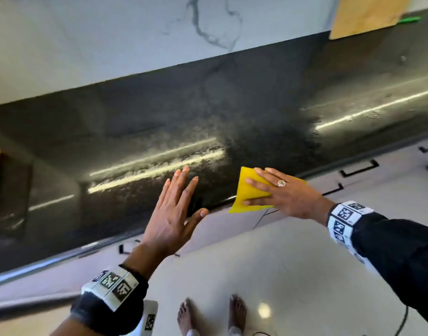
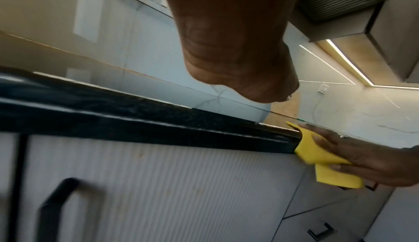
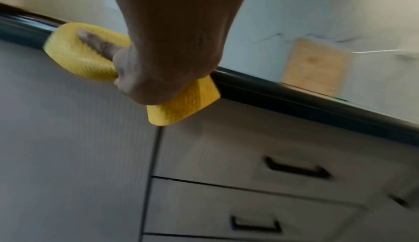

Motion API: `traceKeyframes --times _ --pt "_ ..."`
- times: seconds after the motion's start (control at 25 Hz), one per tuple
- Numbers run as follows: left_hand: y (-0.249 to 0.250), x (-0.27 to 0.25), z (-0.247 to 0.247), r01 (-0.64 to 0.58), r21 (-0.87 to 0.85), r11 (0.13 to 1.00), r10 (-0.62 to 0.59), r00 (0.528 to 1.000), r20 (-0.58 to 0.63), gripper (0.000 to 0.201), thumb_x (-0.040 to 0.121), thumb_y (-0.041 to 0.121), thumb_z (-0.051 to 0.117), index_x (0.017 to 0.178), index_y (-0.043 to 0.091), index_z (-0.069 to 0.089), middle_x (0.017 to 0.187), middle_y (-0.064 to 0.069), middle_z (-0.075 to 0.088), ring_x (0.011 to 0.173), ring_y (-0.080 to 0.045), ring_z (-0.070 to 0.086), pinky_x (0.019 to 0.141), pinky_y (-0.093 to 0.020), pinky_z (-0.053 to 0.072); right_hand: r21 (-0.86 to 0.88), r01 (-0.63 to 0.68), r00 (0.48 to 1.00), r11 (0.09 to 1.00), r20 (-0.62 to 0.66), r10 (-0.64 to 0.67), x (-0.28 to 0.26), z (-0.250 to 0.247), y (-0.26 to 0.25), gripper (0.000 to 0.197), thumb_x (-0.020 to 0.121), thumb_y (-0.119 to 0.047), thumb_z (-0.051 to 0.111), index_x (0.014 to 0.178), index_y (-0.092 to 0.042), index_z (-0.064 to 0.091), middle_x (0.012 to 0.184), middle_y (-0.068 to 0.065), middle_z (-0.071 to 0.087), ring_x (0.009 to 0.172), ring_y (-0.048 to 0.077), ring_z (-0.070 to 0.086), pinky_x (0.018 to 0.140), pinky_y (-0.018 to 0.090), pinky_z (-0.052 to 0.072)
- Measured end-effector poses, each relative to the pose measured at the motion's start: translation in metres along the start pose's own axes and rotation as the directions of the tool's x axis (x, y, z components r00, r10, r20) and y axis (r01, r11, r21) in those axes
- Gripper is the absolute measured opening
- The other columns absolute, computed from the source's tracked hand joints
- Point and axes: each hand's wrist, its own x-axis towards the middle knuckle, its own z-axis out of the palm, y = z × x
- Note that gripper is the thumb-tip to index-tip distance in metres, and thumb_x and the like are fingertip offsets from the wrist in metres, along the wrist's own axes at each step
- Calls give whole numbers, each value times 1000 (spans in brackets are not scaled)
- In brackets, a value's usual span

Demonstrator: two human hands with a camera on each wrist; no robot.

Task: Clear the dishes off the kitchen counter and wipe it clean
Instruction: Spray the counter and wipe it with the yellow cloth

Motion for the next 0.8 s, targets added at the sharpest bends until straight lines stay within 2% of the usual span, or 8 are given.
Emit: traceKeyframes --times 0.12,0.24,0.32,0.4,0.52,0.64,0.68,0.8 --pt "23 38 15 -24 32 999 20 991 129 75 97 60 30 156 15 18 165 -3 -3 151 -17 -8 123 -41 3 110 -466 884 878 91 458 -89 19 42 62 97 -34 31 156 -28 11 161 18 16 145 45 18 113 58 27" --pt "28 61 39 26 103 994 -53 962 270 84 92 71 12 156 19 -4 162 -1 -20 149 -17 -21 122 -39 -7 331 -816 539 474 137 831 -94 25 32 63 103 -49 16 155 -12 17 158 24 21 143 50 19 107 64 31" --pt "26 66 52 57 193 980 -113 950 292 85 91 73 2 156 19 -6 161 -3 -21 150 -19 -18 122 -40 -8 443 -848 374 290 114 920 -56 25 -2 64 103 -47 22 151 -5 28 156 28 20 142 54 13 111 64 26" --pt "27 66 58 59 294 954 -135 960 246 81 95 67 3 157 15 2 163 -5 -10 151 -21 -10 122 -46 -3 535 -822 293 198 97 951 -5 20 -50 63 102 -43 30 153 -5 23 159 29 6 145 51 -1 118 59 13" --pt "31 63 57 33 342 939 -113 970 215 76 99 61 9 156 12 11 164 -8 3 152 -24 0 121 -53 3 549 -801 350 238 107 931 49 6 -107 64 102 -43 32 155 -11 17 159 29 -2 145 50 -7 120 55 3" --pt "29 63 54 23 315 949 -99 968 229 76 99 62 10 157 12 11 165 -7 0 152 -22 -3 122 -51 2 530 -766 451 365 38 892 30 20 -95 62 101 -45 29 157 -22 12 162 22 2 147 45 -3 119 57 11" --pt "28 64 54 26 305 952 -100 968 231 75 99 62 10 157 13 9 165 -6 -2 152 -21 -5 122 -50 1 556 -760 420 335 27 907 19 27 -86 63 101 -44 28 156 -21 10 162 21 1 148 44 -2 117 58 15" --pt "29 65 54 39 302 952 -123 957 262 73 99 62 6 157 17 1 164 -3 -10 151 -20 -13 122 -49 -2 791 -594 30 -144 201 979 26 27 -72 77 100 -55 23 154 -8 -6 159 22 -17 149 34 -11 119 54 15"
